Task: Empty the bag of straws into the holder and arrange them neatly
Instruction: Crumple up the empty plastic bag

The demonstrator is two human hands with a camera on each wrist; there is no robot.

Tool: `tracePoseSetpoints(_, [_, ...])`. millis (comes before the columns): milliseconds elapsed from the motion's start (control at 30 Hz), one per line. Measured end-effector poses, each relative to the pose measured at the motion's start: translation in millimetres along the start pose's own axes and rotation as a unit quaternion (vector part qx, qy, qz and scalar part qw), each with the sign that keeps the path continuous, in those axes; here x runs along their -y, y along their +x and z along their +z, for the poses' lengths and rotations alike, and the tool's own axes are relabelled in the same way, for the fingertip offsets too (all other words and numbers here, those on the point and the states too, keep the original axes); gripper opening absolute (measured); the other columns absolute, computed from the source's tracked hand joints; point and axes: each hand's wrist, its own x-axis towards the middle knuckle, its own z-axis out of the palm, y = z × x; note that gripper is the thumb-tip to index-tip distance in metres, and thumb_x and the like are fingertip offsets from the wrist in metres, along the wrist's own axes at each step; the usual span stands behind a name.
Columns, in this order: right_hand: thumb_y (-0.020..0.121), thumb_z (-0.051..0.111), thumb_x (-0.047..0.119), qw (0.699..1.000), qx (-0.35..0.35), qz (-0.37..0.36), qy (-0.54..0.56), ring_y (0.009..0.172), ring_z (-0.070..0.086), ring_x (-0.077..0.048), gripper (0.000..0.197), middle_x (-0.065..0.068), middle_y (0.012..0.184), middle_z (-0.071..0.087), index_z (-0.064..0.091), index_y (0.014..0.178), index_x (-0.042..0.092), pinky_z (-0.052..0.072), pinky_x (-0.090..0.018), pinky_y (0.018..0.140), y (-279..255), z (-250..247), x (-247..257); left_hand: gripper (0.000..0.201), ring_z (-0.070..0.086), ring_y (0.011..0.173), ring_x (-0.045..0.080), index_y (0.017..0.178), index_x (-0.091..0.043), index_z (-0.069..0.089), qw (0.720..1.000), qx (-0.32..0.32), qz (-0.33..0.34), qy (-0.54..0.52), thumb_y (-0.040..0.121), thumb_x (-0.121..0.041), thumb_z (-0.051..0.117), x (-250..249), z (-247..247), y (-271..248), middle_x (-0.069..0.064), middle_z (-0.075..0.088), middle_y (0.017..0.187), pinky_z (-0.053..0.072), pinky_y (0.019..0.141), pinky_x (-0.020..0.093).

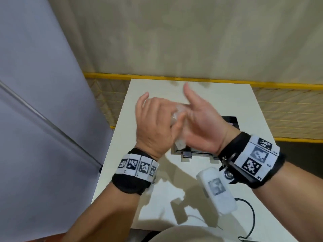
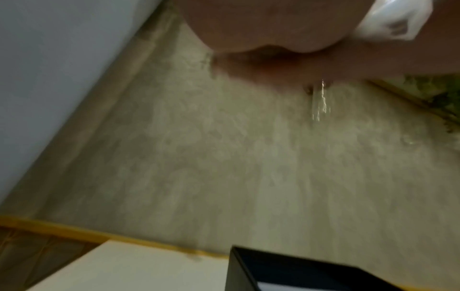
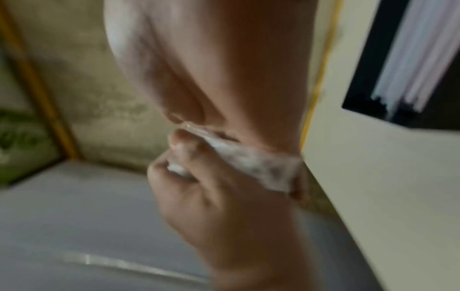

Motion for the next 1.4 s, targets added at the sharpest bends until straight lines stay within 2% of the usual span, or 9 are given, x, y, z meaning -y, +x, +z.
tracePoseSetpoints(167, [0.107, 0.038, 0.051, 0.973, -0.107, -0.143, -0.144, 0.099, 0.063, -0.015, 0.048, -0.009, 0.102, 0.064, 0.058, 0.116, 0.008, 0.053, -0.027, 0.085, 8, 4, -6, 0.018, 0.047, 0.074, 0.021, 0.112, -0.002, 0.055, 0.994, 0.032, -0.081, -0.070, 0.101, -0.010, 0.045, -8, 14, 15, 0.016, 0.067, 0.083, 0.037, 0.069, 0.031])
tracePoseSetpoints(267, [0.106, 0.038, 0.051, 0.951, -0.154, -0.188, -0.190, 0.112, 0.069, -0.021, 0.056, -0.012, 0.116, 0.073, 0.062, 0.120, 0.002, 0.055, -0.034, 0.097, 7, 3, 5, 0.039, 0.057, 0.103, 0.027, 0.133, 0.004, 0.055, 0.990, 0.069, -0.108, -0.049, 0.095, -0.003, 0.055, -20, 32, 26, 0.021, 0.064, 0.117, 0.046, 0.095, 0.045])
tracePoseSetpoints(367, [0.106, 0.045, 0.048, 0.924, -0.263, -0.190, -0.203, 0.099, 0.075, -0.019, 0.049, -0.005, 0.105, 0.079, 0.072, 0.111, 0.007, 0.059, -0.032, 0.085, -4, -10, 8, 0.062, 0.031, 0.150, 0.035, 0.155, -0.007, 0.037, 0.978, 0.184, -0.093, -0.004, 0.094, -0.014, 0.047, -33, 41, 36, 0.014, 0.035, 0.161, 0.017, 0.124, 0.060])
tracePoseSetpoints(467, [0.101, 0.050, 0.021, 0.887, -0.329, -0.217, -0.242, 0.056, 0.056, -0.017, 0.035, -0.007, 0.063, 0.057, 0.055, 0.069, 0.009, 0.043, -0.024, 0.053, -26, -35, 0, 0.070, 0.019, 0.156, 0.032, 0.158, -0.012, 0.032, 0.945, 0.288, -0.071, -0.139, 0.089, -0.014, 0.043, -37, 48, 27, 0.011, 0.027, 0.167, 0.019, 0.124, 0.056])
tracePoseSetpoints(633, [0.096, 0.055, 0.020, 0.800, -0.368, -0.234, -0.412, 0.052, 0.034, -0.012, 0.045, 0.008, 0.052, 0.036, 0.040, 0.053, 0.023, 0.029, -0.032, 0.052, -90, -87, -38, 0.075, 0.035, 0.147, 0.019, 0.147, -0.025, 0.052, 0.855, 0.488, -0.057, -0.166, 0.077, -0.052, 0.048, -58, 74, 3, 0.000, 0.049, 0.153, 0.032, 0.121, 0.041])
tracePoseSetpoints(833, [0.088, 0.055, 0.035, 0.739, -0.440, -0.220, -0.461, 0.053, 0.036, -0.012, 0.043, 0.005, 0.054, 0.033, 0.032, 0.055, 0.020, 0.038, -0.046, 0.054, -187, -159, -75, 0.078, 0.057, 0.118, 0.012, 0.131, -0.030, 0.063, 0.758, 0.628, -0.034, -0.170, 0.067, -0.073, 0.054, -144, 129, -26, -0.011, 0.064, 0.127, 0.049, 0.105, 0.037])
tracePoseSetpoints(1067, [0.093, 0.062, 0.002, 0.774, -0.559, -0.222, -0.198, 0.060, 0.062, -0.023, 0.025, -0.008, 0.075, 0.069, 0.069, 0.070, 0.010, 0.048, -0.029, 0.051, -336, -255, -94, 0.095, 0.044, 0.137, 0.003, 0.148, -0.037, 0.047, 0.655, 0.733, 0.026, -0.179, 0.066, -0.075, 0.075, -265, 202, -59, -0.018, 0.046, 0.151, 0.037, 0.117, 0.031])
tracePoseSetpoints(1200, [0.098, 0.064, 0.011, 0.703, -0.656, -0.201, -0.187, 0.054, 0.064, -0.016, 0.013, -0.007, 0.082, 0.074, 0.064, 0.108, 0.018, 0.051, -0.031, 0.047, -449, -355, -118, 0.101, 0.034, 0.150, 0.016, 0.154, -0.029, 0.041, 0.653, 0.753, 0.024, -0.083, 0.071, -0.085, 0.049, -279, 252, -106, -0.004, 0.032, 0.164, 0.029, 0.122, 0.032])
tracePoseSetpoints(1400, [0.090, 0.069, 0.041, 0.679, -0.687, 0.012, -0.259, 0.063, 0.059, -0.022, 0.028, -0.004, 0.068, 0.064, 0.057, 0.084, 0.017, 0.047, -0.035, 0.065, -494, -492, -219, 0.104, 0.015, 0.154, 0.028, 0.159, -0.013, 0.025, 0.678, 0.734, 0.003, 0.037, 0.080, -0.056, 0.078, -282, 300, -162, 0.012, 0.015, 0.168, 0.024, 0.126, 0.045])
